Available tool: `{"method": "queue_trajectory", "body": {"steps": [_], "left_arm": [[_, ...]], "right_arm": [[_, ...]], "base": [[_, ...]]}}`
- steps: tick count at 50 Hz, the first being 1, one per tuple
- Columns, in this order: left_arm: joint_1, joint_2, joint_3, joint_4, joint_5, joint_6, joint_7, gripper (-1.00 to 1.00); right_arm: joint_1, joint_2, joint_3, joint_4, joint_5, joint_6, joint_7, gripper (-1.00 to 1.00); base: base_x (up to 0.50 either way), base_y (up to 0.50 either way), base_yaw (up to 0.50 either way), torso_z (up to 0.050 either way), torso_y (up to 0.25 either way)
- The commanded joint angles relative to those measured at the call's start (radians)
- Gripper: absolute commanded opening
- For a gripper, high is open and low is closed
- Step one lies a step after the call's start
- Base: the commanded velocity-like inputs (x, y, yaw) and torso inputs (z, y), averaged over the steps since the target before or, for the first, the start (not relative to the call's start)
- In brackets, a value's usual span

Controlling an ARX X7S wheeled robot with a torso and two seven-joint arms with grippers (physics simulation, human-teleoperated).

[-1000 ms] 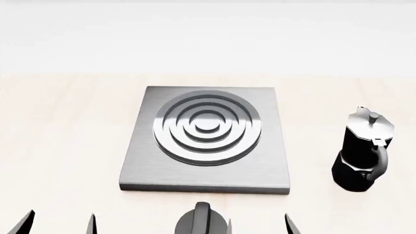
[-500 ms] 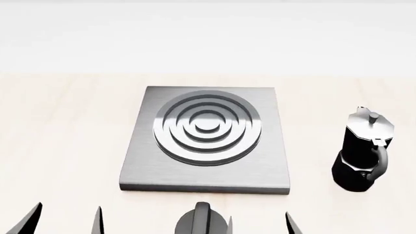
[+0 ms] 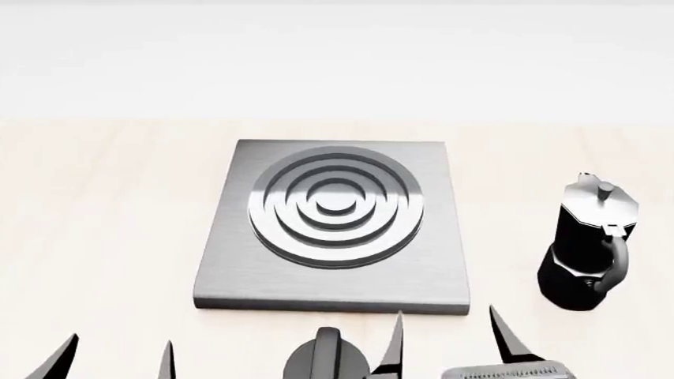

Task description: Put the moka pot on the stove.

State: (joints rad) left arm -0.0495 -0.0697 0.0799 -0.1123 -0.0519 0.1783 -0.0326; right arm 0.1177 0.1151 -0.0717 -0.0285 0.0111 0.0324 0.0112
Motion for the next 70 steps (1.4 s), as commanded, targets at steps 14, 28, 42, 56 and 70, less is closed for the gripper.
{"method": "queue_trajectory", "body": {"steps": [14,28,42,56,70], "left_arm": [[0.014,-0.023,0.015,0.026,-0.018,-0.007,-0.017,1.0],[0.008,-0.037,0.032,0.014,-0.03,-0.002,-0.035,1.0],[0.003,-0.05,0.046,0.013,-0.042,-0.003,-0.049,1.0],[-0.004,-0.06,0.06,0.014,-0.053,-0.007,-0.059,1.0],[-0.011,-0.071,0.069,0.018,-0.063,-0.015,-0.07,1.0]], "right_arm": [[0.137,0.068,0.088,-0.064,-0.014,0.273,0.027,1.0],[0.145,0.095,0.137,-0.192,0.009,0.426,0.044,1.0],[0.163,0.118,0.17,-0.261,0.022,0.521,0.058,1.0],[0.196,0.126,0.239,-0.18,0.078,0.507,0.048,1.0],[0.228,0.124,0.315,-0.044,0.187,0.462,-0.017,1.0]], "base": [[0.0,0.0,0.0,0.0,0.0],[0.0,0.0,0.0,0.0,0.0],[0.0,0.0,0.0,0.0,0.0],[0.0,0.0,0.0,0.0,0.0],[0.0,0.0,0.0,0.0,0.0]]}}
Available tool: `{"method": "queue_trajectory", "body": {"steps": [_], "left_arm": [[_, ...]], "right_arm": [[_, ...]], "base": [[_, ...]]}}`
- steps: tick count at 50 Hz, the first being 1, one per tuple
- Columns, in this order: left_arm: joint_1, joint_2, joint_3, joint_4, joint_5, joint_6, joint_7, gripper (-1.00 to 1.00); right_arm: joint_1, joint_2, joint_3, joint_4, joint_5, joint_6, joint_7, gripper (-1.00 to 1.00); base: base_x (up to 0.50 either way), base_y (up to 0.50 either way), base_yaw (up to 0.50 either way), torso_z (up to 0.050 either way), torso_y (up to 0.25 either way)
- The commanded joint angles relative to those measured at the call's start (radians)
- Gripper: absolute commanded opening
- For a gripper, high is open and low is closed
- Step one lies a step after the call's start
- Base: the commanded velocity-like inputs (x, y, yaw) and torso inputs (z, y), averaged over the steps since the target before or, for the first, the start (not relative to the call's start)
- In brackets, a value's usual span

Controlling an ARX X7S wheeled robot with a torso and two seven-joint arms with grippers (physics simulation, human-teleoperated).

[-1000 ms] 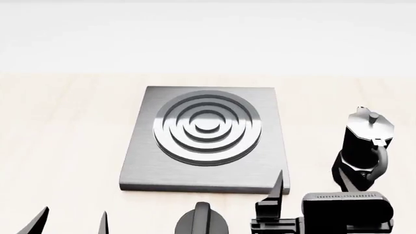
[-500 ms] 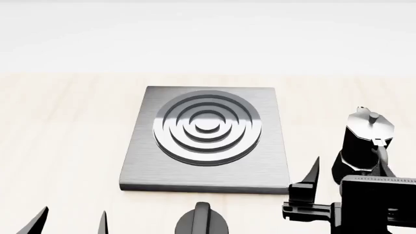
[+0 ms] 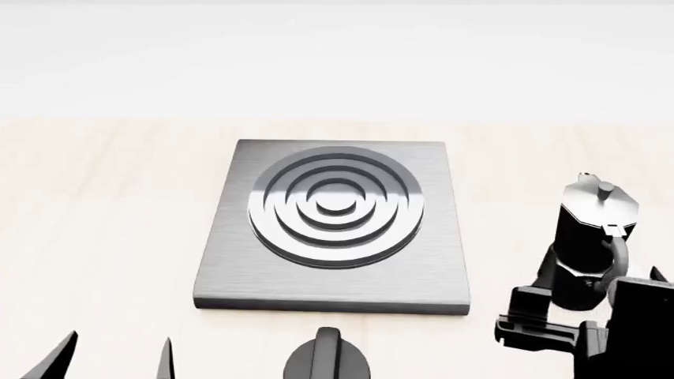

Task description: Put the moka pot on the stove.

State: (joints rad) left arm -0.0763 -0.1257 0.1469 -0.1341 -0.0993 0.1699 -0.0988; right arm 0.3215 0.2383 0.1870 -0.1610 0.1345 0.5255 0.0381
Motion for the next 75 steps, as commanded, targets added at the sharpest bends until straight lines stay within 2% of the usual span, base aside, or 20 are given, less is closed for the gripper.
{"method": "queue_trajectory", "body": {"steps": [1,41,57,75], "left_arm": [[0.018,-0.017,0.002,0.044,-0.017,-0.009,-0.005,1.0],[0.008,-0.042,0.027,0.052,-0.036,-0.019,-0.033,1.0],[0.017,-0.053,0.036,0.072,-0.043,-0.026,-0.042,1.0],[0.004,-0.057,0.048,0.056,-0.047,-0.023,-0.051,1.0]], "right_arm": [[0.026,0.001,0.063,0.103,0.071,-0.041,-0.051,1.0],[0.141,0.054,0.013,0.174,0.07,0.056,-0.047,1.0],[0.133,0.055,0.083,0.24,0.126,0.036,-0.063,1.0],[0.143,0.054,0.08,0.232,0.143,0.042,-0.066,1.0]], "base": [[0.0,0.0,0.0,0.0,0.0],[0.0,0.0,0.0,0.0,0.0],[0.0,0.0,0.0,0.0,0.0],[0.0,0.0,0.0,0.0,0.0]]}}
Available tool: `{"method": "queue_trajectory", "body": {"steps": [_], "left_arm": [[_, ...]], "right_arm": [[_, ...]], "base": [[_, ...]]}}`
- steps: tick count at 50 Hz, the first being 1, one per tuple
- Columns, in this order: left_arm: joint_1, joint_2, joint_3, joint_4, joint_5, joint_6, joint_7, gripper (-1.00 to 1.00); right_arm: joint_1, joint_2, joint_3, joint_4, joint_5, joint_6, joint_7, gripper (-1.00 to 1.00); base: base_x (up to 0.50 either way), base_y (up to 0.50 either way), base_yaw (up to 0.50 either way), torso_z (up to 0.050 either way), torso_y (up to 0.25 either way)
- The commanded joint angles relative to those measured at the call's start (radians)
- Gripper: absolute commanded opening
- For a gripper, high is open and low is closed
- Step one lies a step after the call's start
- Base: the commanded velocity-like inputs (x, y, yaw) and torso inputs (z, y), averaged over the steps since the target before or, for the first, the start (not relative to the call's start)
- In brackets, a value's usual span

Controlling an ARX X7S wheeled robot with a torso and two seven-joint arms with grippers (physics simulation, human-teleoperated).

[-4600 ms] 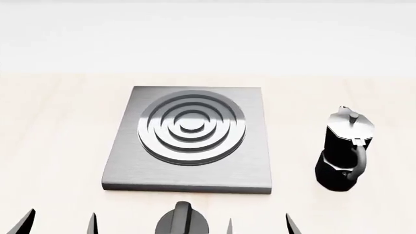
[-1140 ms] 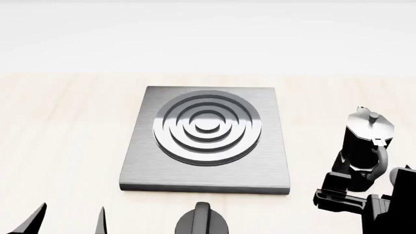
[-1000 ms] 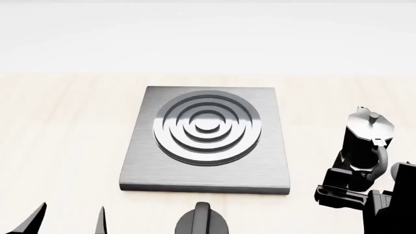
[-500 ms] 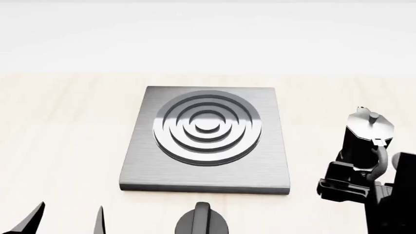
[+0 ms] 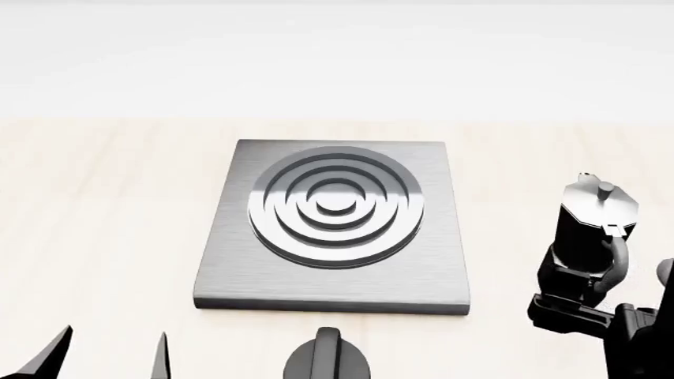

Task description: Put the moka pot on the stove.

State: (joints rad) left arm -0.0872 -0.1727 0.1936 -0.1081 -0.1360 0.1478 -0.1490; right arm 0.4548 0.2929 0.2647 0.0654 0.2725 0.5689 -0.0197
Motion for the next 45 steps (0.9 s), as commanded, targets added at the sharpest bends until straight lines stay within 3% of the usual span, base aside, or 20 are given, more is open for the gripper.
{"method": "queue_trajectory", "body": {"steps": [1,8,25,45], "left_arm": [[0.016,-0.011,0.002,0.031,-0.009,0.0,-0.002,1.0],[0.01,-0.012,0.007,0.026,-0.013,-0.002,-0.004,1.0],[0.006,-0.019,0.014,0.026,-0.021,-0.002,-0.012,1.0],[0.003,-0.027,0.025,0.03,-0.027,-0.002,-0.021,1.0]], "right_arm": [[0.012,0.0,0.001,0.012,0.006,-0.005,-0.012,1.0],[-0.002,-0.009,-0.02,0.061,-0.013,-0.088,-0.031,1.0],[-0.016,-0.011,-0.029,0.02,-0.001,-0.066,-0.027,1.0],[0.027,0.005,-0.046,0.163,-0.02,-0.136,-0.049,1.0]], "base": [[0.0,0.0,0.0,0.0,0.0],[0.0,0.0,0.0,0.0,0.0],[0.0,0.0,0.0,0.0,0.0],[0.0,0.0,0.0,0.0,0.0]]}}
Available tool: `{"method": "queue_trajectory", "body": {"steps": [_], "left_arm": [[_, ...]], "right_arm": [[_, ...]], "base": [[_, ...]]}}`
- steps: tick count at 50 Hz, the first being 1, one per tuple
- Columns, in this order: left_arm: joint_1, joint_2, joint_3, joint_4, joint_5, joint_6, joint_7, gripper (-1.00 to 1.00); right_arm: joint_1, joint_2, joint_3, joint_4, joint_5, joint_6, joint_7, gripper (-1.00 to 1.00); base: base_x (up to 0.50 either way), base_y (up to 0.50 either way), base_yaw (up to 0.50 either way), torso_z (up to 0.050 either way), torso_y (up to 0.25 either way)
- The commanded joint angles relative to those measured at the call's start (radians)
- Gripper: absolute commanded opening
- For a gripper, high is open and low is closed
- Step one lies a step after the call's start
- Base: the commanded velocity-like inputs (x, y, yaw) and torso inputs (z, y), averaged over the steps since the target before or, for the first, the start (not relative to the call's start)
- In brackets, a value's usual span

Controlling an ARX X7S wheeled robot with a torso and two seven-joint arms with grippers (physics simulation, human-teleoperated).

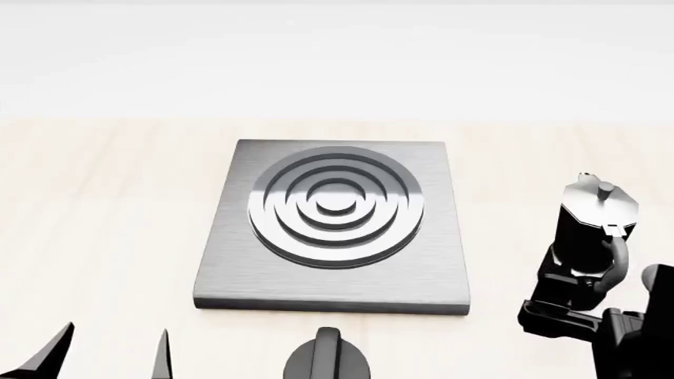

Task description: Put the moka pot on the stove.

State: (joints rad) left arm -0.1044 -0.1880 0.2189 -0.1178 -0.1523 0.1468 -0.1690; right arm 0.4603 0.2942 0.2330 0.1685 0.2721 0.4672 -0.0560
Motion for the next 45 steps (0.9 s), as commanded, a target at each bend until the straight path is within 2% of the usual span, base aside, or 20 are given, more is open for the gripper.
{"method": "queue_trajectory", "body": {"steps": [1,23,31,45], "left_arm": [[0.021,-0.012,0.0,0.04,-0.011,0.0,-0.001,1.0],[0.008,-0.022,0.007,0.04,-0.025,-0.01,-0.007,1.0],[0.003,-0.024,0.01,0.037,-0.028,-0.011,-0.01,1.0],[0.001,-0.03,0.016,0.041,-0.032,-0.013,-0.014,1.0]], "right_arm": [[0.026,0.004,-0.018,0.068,-0.02,-0.038,-0.017,1.0],[0.039,0.011,-0.021,0.092,-0.027,-0.05,0.001,1.0],[0.108,0.031,-0.028,0.289,-0.042,-0.165,-0.045,1.0],[0.197,0.04,-0.069,0.458,-0.073,-0.236,-0.08,1.0]], "base": [[0.0,0.0,0.0,0.0,0.0],[0.0,0.0,0.0,0.0,0.0],[0.0,0.0,0.0,0.0,0.0],[0.0,0.0,0.0,0.0,0.0]]}}
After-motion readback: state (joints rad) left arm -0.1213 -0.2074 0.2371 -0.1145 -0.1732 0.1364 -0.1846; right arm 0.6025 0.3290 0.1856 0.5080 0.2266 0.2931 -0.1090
